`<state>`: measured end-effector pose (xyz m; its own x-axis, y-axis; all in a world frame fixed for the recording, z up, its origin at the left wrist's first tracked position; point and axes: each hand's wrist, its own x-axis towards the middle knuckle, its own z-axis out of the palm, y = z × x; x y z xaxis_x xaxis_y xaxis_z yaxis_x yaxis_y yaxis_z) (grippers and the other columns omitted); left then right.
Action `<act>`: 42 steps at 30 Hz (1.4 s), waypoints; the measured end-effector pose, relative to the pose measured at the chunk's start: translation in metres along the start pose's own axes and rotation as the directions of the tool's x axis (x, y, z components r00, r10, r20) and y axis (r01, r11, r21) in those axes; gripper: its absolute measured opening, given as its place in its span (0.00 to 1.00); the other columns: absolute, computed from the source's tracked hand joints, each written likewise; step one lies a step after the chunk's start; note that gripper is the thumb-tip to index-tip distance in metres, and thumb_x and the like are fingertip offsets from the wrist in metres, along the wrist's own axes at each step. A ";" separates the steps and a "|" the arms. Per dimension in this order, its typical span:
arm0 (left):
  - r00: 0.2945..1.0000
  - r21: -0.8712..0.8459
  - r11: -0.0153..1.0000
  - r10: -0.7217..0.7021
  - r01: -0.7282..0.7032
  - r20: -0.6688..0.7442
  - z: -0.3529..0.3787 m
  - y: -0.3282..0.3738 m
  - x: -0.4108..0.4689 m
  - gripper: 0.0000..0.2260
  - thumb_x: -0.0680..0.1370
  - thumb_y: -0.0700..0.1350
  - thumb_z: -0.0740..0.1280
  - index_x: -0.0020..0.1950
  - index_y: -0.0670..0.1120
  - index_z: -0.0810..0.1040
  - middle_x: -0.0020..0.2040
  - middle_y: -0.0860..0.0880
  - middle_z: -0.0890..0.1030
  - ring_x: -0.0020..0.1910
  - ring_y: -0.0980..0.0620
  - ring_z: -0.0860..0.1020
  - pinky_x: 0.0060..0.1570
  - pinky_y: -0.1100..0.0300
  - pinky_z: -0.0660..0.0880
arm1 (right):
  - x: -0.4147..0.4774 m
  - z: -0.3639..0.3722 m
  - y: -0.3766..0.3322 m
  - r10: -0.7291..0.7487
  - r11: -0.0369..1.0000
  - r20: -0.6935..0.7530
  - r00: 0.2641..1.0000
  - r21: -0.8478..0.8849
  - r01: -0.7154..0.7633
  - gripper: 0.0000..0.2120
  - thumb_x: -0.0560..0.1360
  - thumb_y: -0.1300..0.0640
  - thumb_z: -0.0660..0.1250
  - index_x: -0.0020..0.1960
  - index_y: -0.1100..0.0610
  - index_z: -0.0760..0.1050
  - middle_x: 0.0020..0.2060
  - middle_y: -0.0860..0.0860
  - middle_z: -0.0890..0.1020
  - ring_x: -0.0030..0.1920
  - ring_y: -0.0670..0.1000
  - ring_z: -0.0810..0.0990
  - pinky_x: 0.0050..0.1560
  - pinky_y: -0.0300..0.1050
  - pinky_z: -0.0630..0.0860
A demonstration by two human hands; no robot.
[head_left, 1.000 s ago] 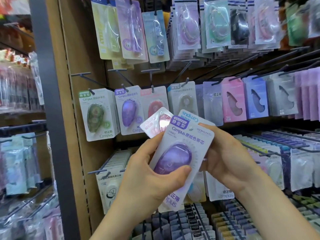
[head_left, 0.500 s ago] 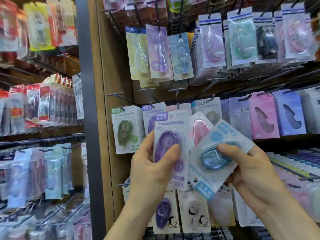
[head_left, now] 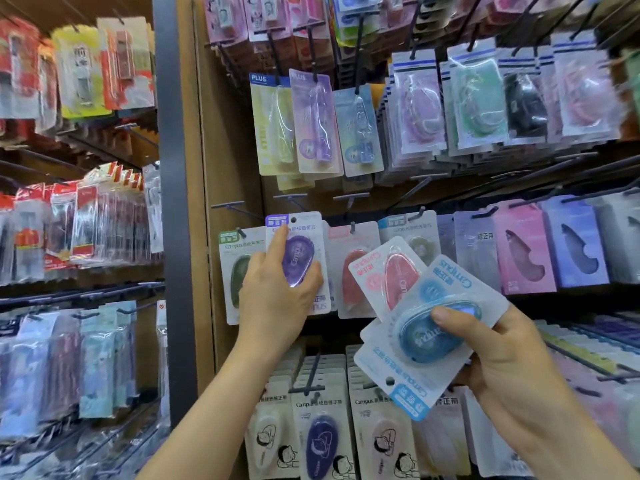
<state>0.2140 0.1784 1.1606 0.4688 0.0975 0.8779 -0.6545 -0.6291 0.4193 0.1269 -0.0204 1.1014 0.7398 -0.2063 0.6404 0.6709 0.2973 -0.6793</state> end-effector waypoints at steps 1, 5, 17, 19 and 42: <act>1.000 0.009 1.000 -0.002 0.001 0.012 0.000 -0.001 0.000 0.31 0.77 0.52 0.68 0.78 0.54 0.60 0.57 0.50 0.73 0.53 0.54 0.70 0.49 0.64 0.64 | 0.000 -0.001 0.000 0.000 1.000 -0.004 1.000 -0.001 0.000 0.21 0.62 0.61 0.73 0.55 0.58 0.80 0.44 0.57 0.86 0.37 0.53 0.85 0.26 0.44 0.77; 0.992 0.170 0.983 0.048 -0.068 0.121 0.001 0.001 -0.004 0.35 0.78 0.57 0.66 0.80 0.55 0.52 0.59 0.49 0.73 0.55 0.49 0.74 0.52 0.54 0.72 | 0.000 0.000 0.002 -0.006 1.000 0.021 1.000 0.001 0.006 0.18 0.64 0.62 0.69 0.54 0.58 0.80 0.44 0.57 0.86 0.37 0.53 0.85 0.28 0.42 0.78; 0.979 0.170 0.982 0.048 -0.083 0.198 -0.022 0.003 0.011 0.30 0.78 0.57 0.64 0.78 0.55 0.58 0.65 0.49 0.76 0.56 0.48 0.75 0.53 0.54 0.73 | 0.005 -0.006 0.010 -0.032 0.999 0.046 0.998 -0.027 0.033 0.39 0.45 0.44 0.84 0.54 0.56 0.81 0.47 0.58 0.86 0.40 0.55 0.86 0.30 0.45 0.78; 0.977 0.166 0.983 0.037 -0.073 0.210 -0.025 0.002 0.011 0.28 0.79 0.57 0.64 0.77 0.54 0.61 0.66 0.49 0.75 0.57 0.49 0.74 0.53 0.55 0.72 | 0.004 -0.007 0.008 -0.030 0.999 0.062 0.998 -0.044 0.032 0.33 0.49 0.48 0.84 0.53 0.55 0.81 0.46 0.57 0.86 0.40 0.54 0.85 0.29 0.43 0.78; 0.938 0.683 0.644 0.252 -0.346 0.238 0.021 0.005 0.024 0.28 0.80 0.58 0.61 0.76 0.50 0.57 0.62 0.44 0.69 0.46 0.44 0.78 0.37 0.58 0.68 | 0.001 -0.008 0.021 -0.081 0.995 0.083 0.993 -0.057 0.086 0.36 0.48 0.43 0.85 0.53 0.52 0.81 0.48 0.58 0.86 0.46 0.56 0.86 0.38 0.45 0.81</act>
<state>0.2346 0.1612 1.1787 0.4161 -0.2502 0.8742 -0.1782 -0.9652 -0.1914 0.1415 -0.0217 1.0851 0.6761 -0.1519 0.7210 0.7340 0.2250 -0.6408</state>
